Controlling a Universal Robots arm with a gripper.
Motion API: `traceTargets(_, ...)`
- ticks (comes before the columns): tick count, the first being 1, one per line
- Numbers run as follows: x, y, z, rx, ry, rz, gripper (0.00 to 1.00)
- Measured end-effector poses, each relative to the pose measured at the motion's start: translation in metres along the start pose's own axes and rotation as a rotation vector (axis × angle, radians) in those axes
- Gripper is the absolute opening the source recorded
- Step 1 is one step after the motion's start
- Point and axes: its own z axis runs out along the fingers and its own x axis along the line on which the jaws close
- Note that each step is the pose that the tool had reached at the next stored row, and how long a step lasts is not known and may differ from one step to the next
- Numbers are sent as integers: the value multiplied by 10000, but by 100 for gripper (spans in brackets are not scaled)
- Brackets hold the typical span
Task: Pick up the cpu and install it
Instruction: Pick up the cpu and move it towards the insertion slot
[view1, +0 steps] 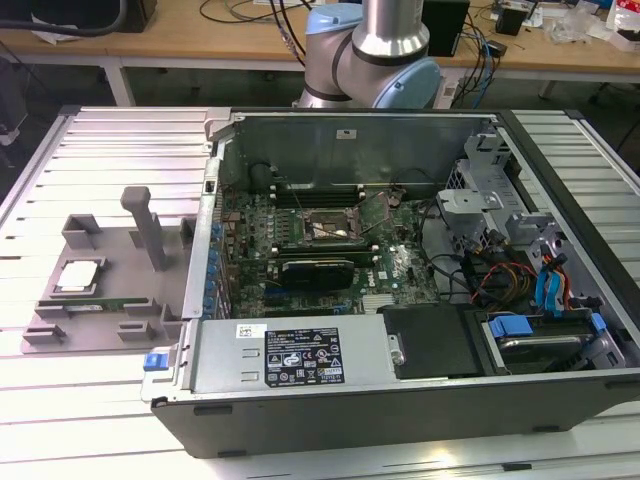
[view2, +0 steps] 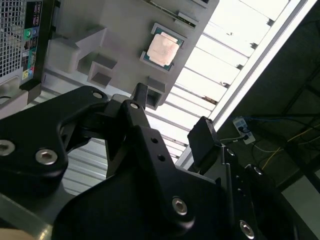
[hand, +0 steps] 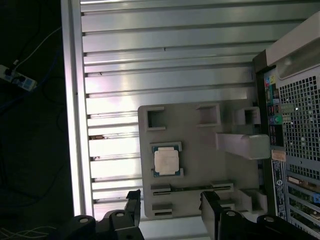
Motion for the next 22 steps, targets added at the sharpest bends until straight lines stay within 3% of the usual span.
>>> traceTargets(22,2,-3,100,0,1,0,60)
